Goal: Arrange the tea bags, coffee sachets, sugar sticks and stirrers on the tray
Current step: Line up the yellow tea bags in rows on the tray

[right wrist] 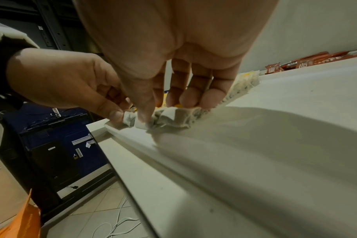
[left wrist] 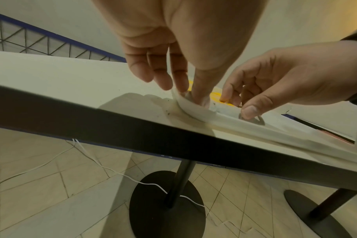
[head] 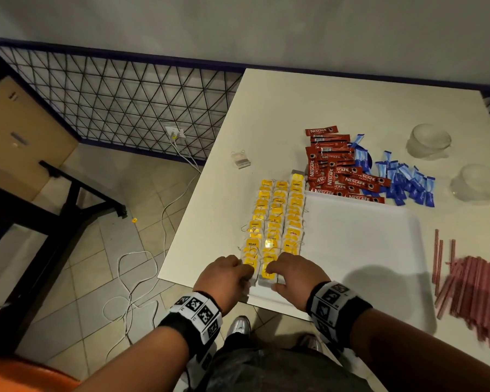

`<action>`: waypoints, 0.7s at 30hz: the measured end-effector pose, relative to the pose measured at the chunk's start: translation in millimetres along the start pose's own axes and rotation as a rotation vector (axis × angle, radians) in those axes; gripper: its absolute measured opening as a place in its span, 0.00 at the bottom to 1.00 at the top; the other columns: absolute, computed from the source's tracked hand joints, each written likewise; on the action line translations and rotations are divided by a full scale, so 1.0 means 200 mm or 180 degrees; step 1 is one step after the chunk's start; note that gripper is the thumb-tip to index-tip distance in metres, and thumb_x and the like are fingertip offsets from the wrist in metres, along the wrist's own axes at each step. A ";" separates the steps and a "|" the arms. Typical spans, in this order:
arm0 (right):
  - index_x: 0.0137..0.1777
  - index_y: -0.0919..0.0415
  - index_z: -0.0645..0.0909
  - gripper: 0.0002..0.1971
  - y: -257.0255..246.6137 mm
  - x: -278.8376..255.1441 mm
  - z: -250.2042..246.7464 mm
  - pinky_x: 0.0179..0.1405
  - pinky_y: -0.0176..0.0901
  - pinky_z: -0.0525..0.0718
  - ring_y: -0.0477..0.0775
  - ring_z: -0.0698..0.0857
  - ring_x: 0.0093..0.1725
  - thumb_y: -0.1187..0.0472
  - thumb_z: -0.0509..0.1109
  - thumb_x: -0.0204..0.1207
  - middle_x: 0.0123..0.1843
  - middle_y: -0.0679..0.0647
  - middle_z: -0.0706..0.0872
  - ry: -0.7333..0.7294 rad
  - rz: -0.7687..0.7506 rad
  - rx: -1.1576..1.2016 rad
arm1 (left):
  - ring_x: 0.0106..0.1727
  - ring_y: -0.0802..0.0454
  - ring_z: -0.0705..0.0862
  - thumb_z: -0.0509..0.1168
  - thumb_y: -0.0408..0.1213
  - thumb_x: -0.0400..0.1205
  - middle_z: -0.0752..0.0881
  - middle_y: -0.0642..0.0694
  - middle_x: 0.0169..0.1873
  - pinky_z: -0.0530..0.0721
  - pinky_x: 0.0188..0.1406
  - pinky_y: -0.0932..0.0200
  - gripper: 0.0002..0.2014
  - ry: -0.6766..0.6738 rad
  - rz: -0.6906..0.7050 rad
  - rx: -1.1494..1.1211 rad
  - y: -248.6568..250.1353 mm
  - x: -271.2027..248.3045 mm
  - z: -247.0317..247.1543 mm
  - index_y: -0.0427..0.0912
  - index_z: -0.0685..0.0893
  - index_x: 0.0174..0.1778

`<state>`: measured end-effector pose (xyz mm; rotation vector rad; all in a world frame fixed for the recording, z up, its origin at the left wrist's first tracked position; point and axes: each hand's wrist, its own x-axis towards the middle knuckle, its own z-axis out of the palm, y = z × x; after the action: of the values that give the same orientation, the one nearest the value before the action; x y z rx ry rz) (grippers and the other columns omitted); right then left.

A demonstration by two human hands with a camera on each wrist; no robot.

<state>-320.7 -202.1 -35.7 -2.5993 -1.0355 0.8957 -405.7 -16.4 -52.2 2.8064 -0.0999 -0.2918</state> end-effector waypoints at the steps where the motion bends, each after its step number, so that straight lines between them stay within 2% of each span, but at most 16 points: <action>1: 0.71 0.44 0.74 0.18 0.00 0.00 0.00 0.63 0.47 0.76 0.54 0.77 0.66 0.49 0.63 0.82 0.67 0.48 0.75 0.0010 -0.0002 -0.0003 | 0.26 0.46 0.80 0.67 0.40 0.62 0.79 0.50 0.27 0.73 0.20 0.61 0.06 0.0025 0.0002 -0.0038 0.00 0.00 0.00 0.52 0.84 0.34; 6: 0.70 0.45 0.75 0.16 0.00 0.01 0.00 0.61 0.48 0.77 0.55 0.78 0.65 0.51 0.61 0.83 0.66 0.49 0.76 0.0056 -0.0020 -0.0047 | 0.26 0.46 0.79 0.67 0.39 0.64 0.79 0.51 0.27 0.72 0.20 0.58 0.06 0.0107 -0.0098 -0.0039 0.00 0.02 0.01 0.52 0.82 0.36; 10: 0.70 0.46 0.74 0.16 -0.01 0.01 0.00 0.60 0.47 0.77 0.56 0.78 0.64 0.51 0.61 0.82 0.66 0.49 0.76 0.0060 -0.0014 -0.0080 | 0.27 0.47 0.80 0.77 0.37 0.60 0.80 0.52 0.28 0.69 0.23 0.61 0.14 -0.0018 -0.0171 -0.0020 0.00 0.03 0.01 0.53 0.84 0.38; 14: 0.70 0.46 0.73 0.17 -0.02 0.02 -0.01 0.58 0.46 0.76 0.56 0.79 0.64 0.51 0.61 0.83 0.66 0.49 0.76 0.0054 -0.0035 -0.0199 | 0.30 0.44 0.82 0.80 0.34 0.56 0.82 0.49 0.31 0.76 0.24 0.58 0.20 -0.0021 -0.0208 -0.0026 0.01 0.05 0.01 0.50 0.85 0.43; 16: 0.71 0.46 0.72 0.17 -0.02 0.02 -0.02 0.57 0.46 0.76 0.56 0.79 0.63 0.51 0.61 0.83 0.66 0.49 0.76 0.0061 -0.0036 -0.0226 | 0.30 0.45 0.82 0.80 0.35 0.55 0.83 0.49 0.31 0.78 0.24 0.56 0.22 -0.0052 -0.0174 -0.0008 0.01 0.05 0.00 0.49 0.86 0.44; 19: 0.71 0.46 0.72 0.18 -0.02 0.02 -0.02 0.57 0.46 0.76 0.56 0.80 0.62 0.51 0.61 0.83 0.67 0.49 0.76 0.0040 -0.0041 -0.0252 | 0.27 0.49 0.81 0.82 0.38 0.51 0.82 0.52 0.30 0.78 0.21 0.59 0.24 -0.0183 -0.0108 0.0039 0.02 0.04 -0.02 0.51 0.85 0.42; 21: 0.71 0.46 0.72 0.18 -0.02 0.02 -0.02 0.57 0.47 0.76 0.56 0.80 0.62 0.50 0.61 0.82 0.66 0.49 0.75 0.0045 -0.0078 -0.0278 | 0.27 0.49 0.81 0.80 0.41 0.52 0.81 0.53 0.30 0.75 0.22 0.61 0.22 -0.0126 -0.0047 0.0047 0.02 0.04 -0.02 0.52 0.84 0.41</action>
<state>-317.8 -195.8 -33.3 -2.6535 -1.1246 0.8433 -396.1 -19.9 -48.2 2.8178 -0.0906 -0.3517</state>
